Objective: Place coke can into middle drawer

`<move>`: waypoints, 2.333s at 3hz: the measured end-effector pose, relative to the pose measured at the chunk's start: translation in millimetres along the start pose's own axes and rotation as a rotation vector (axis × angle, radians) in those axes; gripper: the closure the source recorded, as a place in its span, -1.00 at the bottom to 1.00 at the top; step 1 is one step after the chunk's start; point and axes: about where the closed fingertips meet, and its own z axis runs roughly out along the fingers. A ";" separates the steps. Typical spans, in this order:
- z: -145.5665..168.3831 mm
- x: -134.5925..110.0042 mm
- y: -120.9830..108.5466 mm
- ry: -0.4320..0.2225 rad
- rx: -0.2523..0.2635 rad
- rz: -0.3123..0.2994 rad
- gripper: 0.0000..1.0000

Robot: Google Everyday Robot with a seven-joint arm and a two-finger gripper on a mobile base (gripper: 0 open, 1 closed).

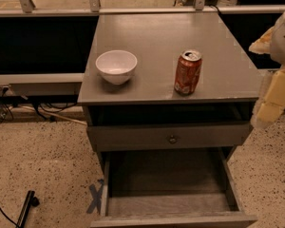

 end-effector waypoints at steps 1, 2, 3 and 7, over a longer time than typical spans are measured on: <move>0.0 0.0 0.0 0.000 0.000 0.000 -1.00; 3.9 -2.2 -22.7 -0.091 0.050 0.010 -1.00; 13.4 -5.3 -70.1 -0.309 0.143 0.035 -1.00; 102.8 -92.9 -137.6 -0.953 0.057 0.240 -1.00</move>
Offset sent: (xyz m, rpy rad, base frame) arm 0.0809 -0.0163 0.0099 0.2784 -0.2399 0.0109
